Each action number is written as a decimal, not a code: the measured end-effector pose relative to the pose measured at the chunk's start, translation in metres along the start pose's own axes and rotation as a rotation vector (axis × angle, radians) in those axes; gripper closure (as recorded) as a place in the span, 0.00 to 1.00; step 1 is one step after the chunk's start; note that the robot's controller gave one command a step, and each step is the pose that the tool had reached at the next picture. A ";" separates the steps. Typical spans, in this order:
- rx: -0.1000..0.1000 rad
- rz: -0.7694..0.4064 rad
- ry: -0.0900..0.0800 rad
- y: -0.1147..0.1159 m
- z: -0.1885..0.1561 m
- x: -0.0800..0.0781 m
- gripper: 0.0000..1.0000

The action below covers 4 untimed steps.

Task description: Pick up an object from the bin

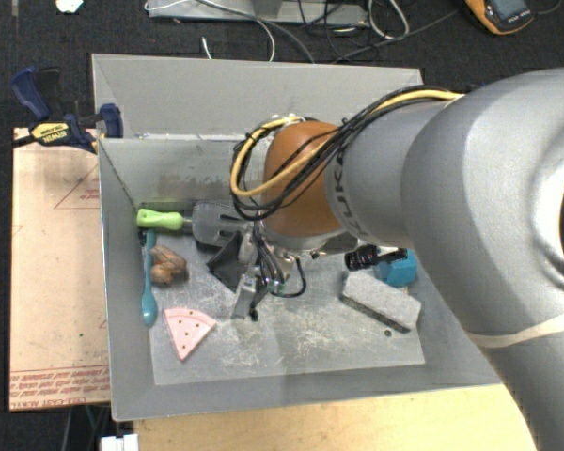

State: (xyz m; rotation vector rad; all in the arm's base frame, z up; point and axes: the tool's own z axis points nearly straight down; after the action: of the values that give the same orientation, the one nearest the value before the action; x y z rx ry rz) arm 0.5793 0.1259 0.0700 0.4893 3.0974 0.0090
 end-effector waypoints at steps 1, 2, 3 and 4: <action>0.000 -0.144 0.002 0.003 -0.002 -0.002 1.00; 0.000 -0.143 0.002 0.003 -0.002 -0.002 1.00; 0.003 -0.143 0.011 0.002 -0.035 0.000 1.00; 0.000 -0.144 0.004 0.004 -0.085 -0.002 1.00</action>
Offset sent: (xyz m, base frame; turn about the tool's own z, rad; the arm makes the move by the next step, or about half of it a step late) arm 0.0000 0.0000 0.0000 0.0000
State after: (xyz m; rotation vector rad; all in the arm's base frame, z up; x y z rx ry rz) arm 0.5818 0.1286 0.1547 0.2648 3.1277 0.0095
